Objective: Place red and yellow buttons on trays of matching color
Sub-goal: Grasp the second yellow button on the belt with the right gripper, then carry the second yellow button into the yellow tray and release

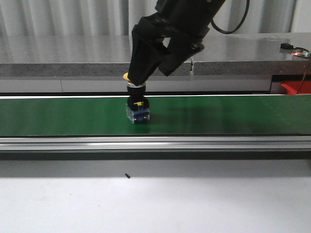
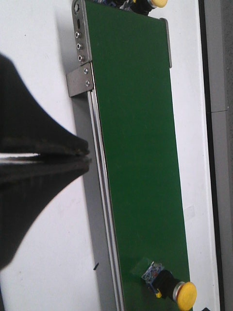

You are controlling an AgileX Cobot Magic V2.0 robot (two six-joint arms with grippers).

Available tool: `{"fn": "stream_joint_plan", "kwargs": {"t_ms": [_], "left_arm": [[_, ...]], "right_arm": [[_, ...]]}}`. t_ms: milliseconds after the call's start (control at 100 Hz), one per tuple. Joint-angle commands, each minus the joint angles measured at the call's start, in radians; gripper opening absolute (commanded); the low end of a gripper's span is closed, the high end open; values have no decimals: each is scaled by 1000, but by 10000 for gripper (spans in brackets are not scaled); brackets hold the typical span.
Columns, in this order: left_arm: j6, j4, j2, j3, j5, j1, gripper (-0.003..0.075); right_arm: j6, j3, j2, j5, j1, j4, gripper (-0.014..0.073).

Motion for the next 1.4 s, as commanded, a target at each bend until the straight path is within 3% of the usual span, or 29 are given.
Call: {"fn": "stream_joint_plan", "kwargs": {"t_ms": [0,170,340,410,690,980,1390], "left_arm": [[-1,-12,7,-26,-75,-10,-19],[-1,-12,7,-26,-75,-10,-19],[-1,-12,7,-26,-75,-10,-19],[-1,-12,7,-26,-75,-10,-19],[-1,-12,7,-26,-75,-10,-19],[-1,-12,7,-26,-75,-10,-19],[-1,-12,7,-26,-75,-10,-19]], "right_arm": [[-23,-50,-23,-35,-1,41,579],[-23,-54,18,-40,-1,43,444],[-23,-54,20,-38,-1,50,140],[-23,-54,17,-37,-1,50,79],[-23,-54,-74,3,-69,42,79],[2,-24,-175,73,-283,42,79],[48,81,-228,1,-620,43,79]]}}
